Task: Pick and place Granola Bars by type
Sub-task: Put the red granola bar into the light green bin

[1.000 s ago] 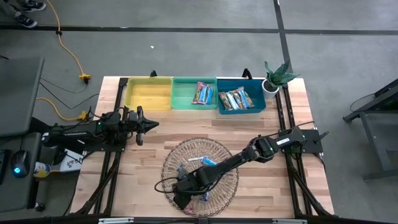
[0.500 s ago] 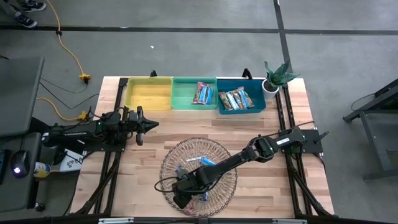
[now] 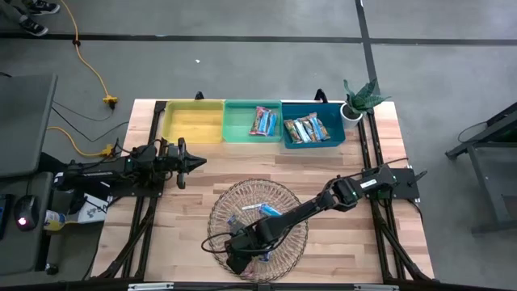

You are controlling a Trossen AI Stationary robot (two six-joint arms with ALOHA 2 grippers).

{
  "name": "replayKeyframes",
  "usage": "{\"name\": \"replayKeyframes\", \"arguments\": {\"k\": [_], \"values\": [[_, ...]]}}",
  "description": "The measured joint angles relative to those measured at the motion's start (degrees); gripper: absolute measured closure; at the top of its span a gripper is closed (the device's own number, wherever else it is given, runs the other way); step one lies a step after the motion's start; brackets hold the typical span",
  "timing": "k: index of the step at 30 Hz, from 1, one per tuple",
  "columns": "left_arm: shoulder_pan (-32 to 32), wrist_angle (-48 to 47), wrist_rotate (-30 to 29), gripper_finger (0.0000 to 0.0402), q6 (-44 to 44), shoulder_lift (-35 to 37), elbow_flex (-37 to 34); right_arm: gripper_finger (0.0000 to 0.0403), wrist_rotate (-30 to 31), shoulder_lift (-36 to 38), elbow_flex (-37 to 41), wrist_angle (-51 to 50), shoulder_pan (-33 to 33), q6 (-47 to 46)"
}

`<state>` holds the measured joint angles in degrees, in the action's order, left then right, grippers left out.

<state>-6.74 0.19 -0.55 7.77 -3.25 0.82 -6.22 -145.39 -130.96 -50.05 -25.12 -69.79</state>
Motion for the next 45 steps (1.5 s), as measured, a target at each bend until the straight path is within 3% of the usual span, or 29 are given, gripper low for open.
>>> {"name": "replayKeyframes", "arguments": {"k": [8,19,23,34,45], "values": [[0.0,0.0,-0.01,0.0401,0.01,0.02,0.02,0.029,4.49,4.0,-0.07,1.28,0.16,2.29],[0.0,0.0,0.0,0.0401,0.02,0.0,0.02,0.0288,3.18,4.49,1.6,1.08,0.33,1.8],[0.0,0.0,-0.01,0.0401,0.02,0.01,0.02,0.0266,4.22,4.51,1.49,1.75,0.31,4.35],[0.0,0.0,-0.01,0.0401,0.0,0.0,0.02,0.0157,4.69,4.46,2.55,4.45,-0.02,4.38],[0.0,0.0,-0.01,0.0401,0.02,0.0,0.0,0.0151,8.1,4.03,2.51,3.23,-0.02,2.87]]}}
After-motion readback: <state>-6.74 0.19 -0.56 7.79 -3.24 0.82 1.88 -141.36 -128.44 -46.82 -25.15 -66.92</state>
